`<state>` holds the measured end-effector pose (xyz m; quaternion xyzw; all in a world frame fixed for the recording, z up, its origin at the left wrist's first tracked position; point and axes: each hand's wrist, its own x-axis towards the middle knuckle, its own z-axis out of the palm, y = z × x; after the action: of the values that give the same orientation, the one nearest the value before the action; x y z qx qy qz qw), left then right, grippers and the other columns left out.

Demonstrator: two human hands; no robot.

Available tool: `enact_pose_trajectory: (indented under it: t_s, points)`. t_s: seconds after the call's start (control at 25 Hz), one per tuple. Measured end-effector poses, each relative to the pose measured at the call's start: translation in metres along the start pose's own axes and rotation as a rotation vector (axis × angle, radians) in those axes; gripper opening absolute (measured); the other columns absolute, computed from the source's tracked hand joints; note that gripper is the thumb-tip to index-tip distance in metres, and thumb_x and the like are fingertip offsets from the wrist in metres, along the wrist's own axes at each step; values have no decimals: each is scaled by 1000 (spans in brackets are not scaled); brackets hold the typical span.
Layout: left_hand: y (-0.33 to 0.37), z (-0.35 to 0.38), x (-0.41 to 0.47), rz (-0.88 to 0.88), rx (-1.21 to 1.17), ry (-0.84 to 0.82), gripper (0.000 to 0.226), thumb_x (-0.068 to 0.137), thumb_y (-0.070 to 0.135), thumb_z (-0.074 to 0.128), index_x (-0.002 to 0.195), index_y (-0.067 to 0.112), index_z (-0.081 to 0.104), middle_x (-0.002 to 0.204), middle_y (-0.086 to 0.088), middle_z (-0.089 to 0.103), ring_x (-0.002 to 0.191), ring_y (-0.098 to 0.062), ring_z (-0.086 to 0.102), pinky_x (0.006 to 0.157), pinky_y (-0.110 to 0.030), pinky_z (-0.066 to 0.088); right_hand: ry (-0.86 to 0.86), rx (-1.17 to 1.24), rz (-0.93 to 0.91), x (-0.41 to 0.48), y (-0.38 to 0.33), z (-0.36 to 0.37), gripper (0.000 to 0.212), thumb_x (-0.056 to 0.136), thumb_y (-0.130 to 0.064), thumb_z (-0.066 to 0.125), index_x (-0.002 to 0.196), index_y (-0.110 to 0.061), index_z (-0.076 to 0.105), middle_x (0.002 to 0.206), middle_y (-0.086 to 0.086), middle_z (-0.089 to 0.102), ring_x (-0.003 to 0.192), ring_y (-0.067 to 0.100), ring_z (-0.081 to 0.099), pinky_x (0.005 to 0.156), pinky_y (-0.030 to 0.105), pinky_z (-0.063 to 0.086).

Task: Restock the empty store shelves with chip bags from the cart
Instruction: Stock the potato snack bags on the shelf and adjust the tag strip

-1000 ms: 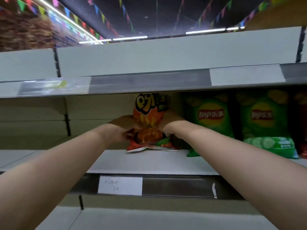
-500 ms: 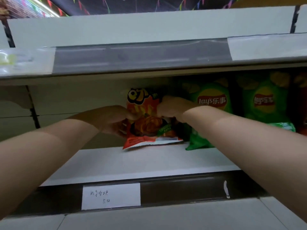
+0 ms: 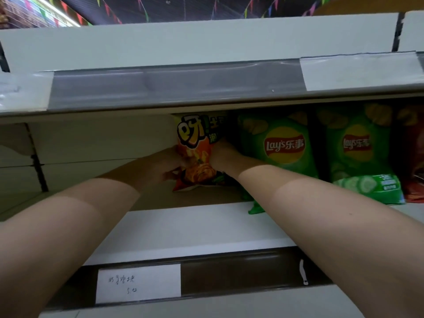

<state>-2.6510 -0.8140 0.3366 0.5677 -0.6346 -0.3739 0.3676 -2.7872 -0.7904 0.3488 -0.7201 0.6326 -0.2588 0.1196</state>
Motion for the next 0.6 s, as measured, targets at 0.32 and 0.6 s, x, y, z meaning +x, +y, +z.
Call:
enact_pose_trajectory:
  t_s: [0.32, 0.6]
  points:
    - [9, 18, -63, 23, 128, 449, 74, 87, 25, 65, 147, 12, 24, 147, -12, 37, 127, -27, 44, 91, -27, 38, 20, 1, -194, -66, -20, -26, 21, 97, -12, 41, 111, -3, 54, 111, 13, 55, 93, 24, 54, 65, 21, 40]
    - [-24, 27, -197, 149, -14, 810, 28, 83, 11, 66, 106, 19, 53, 116, -8, 61, 106, -22, 59, 95, -38, 49, 39, 514, -549, -154, -39, -2, 28, 90, -28, 55, 116, -17, 55, 113, 1, 58, 103, 15, 56, 86, 31, 49]
